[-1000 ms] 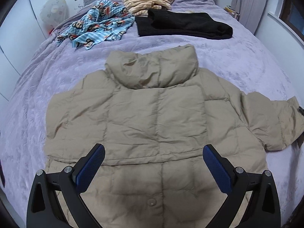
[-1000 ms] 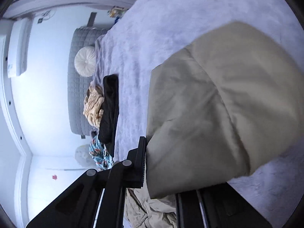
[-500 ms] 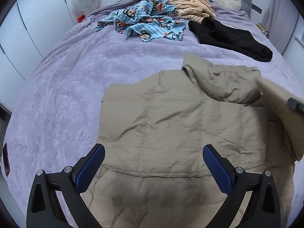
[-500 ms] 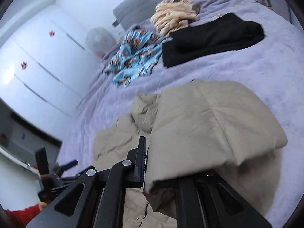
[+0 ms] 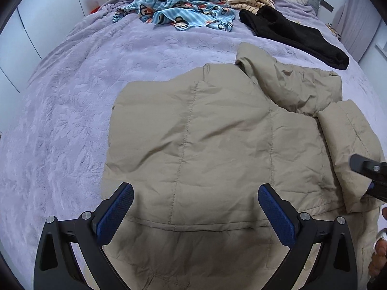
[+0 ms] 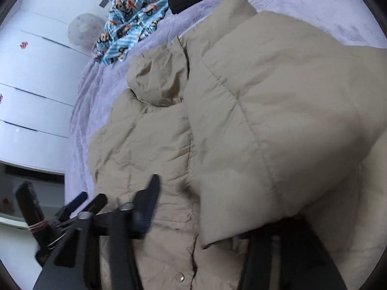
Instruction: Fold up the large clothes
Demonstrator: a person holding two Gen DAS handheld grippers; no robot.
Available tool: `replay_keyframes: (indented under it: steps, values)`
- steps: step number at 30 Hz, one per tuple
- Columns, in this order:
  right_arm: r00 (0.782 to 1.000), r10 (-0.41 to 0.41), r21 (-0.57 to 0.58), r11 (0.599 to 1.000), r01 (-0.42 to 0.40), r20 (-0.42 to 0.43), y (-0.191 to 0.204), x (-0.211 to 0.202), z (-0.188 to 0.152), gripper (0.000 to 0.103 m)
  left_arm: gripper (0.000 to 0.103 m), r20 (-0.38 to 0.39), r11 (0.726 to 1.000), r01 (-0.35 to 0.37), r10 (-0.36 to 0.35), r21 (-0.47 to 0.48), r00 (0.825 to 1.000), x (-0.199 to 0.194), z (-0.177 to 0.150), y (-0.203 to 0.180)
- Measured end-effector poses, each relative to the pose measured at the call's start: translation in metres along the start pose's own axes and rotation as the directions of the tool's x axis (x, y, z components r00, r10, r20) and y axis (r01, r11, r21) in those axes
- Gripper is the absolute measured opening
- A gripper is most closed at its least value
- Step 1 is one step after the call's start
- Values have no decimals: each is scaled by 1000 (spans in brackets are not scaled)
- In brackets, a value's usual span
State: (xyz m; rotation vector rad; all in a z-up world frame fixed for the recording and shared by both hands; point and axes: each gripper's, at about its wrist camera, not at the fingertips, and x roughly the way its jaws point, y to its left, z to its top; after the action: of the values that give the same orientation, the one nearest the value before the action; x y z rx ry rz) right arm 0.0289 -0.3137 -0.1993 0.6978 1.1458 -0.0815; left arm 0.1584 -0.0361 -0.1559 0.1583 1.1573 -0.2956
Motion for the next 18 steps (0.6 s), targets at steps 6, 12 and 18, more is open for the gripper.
replay_keyframes:
  steps: [6,12,18]
  values:
    - [983,0,136,990,-26,184,-25,-57,1,83,103,16,998,56,-55,-17,998,0,7,2]
    - [973,2,295,953,-73,232,-49,-54,26,12,103,37,991,116,-114,-61,993,-9,10,24]
    - [993,-17,-218,975,43,119,70,-9,19,11,103,63,960,259,-254,-107,965,-24,16,47]
